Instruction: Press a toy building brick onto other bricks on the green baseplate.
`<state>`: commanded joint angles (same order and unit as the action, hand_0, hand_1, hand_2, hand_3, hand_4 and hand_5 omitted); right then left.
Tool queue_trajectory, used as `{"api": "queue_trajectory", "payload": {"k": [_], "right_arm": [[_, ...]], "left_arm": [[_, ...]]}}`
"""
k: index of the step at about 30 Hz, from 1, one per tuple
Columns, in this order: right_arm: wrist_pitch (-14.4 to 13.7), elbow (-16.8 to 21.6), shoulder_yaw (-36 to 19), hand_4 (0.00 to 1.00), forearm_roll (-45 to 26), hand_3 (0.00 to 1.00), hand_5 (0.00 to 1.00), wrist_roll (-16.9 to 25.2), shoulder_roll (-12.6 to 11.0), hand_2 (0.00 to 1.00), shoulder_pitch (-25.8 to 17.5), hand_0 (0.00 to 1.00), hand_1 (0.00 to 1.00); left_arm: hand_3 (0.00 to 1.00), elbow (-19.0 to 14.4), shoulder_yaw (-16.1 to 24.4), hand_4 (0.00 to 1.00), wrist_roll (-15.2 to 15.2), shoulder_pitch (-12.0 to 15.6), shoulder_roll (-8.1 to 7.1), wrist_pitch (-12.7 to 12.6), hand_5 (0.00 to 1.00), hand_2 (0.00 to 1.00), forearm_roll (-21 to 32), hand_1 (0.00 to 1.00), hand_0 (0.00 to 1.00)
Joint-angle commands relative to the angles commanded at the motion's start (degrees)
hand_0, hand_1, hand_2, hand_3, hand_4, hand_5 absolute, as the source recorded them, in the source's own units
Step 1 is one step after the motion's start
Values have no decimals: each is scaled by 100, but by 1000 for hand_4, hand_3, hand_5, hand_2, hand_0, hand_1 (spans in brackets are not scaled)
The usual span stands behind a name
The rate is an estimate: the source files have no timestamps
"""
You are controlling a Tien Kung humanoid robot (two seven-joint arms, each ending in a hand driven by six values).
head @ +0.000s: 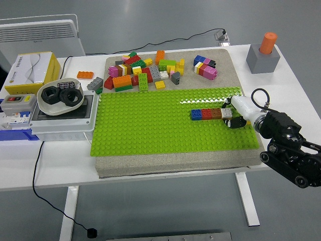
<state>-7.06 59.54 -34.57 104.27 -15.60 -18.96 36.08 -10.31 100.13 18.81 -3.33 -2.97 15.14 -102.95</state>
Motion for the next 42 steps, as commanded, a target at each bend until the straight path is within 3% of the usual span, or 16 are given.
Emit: {"api": "queue_trajectory", "payload": {"k": [9, 10, 15, 16, 21, 22, 25, 32, 42], "right_arm": [[30, 49, -47, 739, -31, 695, 165, 11, -27, 815, -5, 852, 786], [34, 72, -64, 833, -40, 719, 238, 13, -38, 818, -11, 853, 787], [-17, 429, -270, 833, -76, 719, 238, 63, -199, 818, -137, 853, 787], [-45, 549, -337, 919, -57, 720, 399, 78, -259, 821, -189, 857, 790], [-168, 1117, -504, 919, 182, 720, 399, 96, -536, 821, -470, 857, 790], [-180, 1207, -496, 931, 239, 662, 509, 91, -575, 850, -518, 867, 799], [-200, 1352, -447, 931, 378, 662, 509, 82, -648, 850, -652, 867, 799], [-319, 1333, -539, 931, 575, 652, 553, 123, -595, 873, -866, 870, 817], [-339, 1033, -539, 926, 597, 650, 566, 149, -422, 872, -794, 872, 810]], "left_arm": [[796, 0, -2, 998, -9, -6, -4, -2, 998, 721, 9, 724, 767], [796, 0, -1, 998, -9, -7, -3, -2, 998, 720, 9, 724, 766], [796, 0, -9, 998, -20, -5, 1, -14, 998, 720, 36, 724, 766], [797, 0, -11, 998, -23, -4, 5, -19, 998, 722, 43, 723, 766], [797, 0, -23, 998, -31, 6, 20, -36, 998, 722, 91, 723, 766], [797, 0, -23, 998, -31, 7, 23, -38, 998, 720, 97, 724, 766], [797, 0, -17, 998, -30, 8, 32, -42, 998, 720, 99, 724, 766], [797, 0, 20, 998, -19, 20, 60, -42, 998, 721, 29, 724, 766], [802, 0, 55, 998, -7, 3, 55, -30, 998, 724, -83, 724, 766]]}}
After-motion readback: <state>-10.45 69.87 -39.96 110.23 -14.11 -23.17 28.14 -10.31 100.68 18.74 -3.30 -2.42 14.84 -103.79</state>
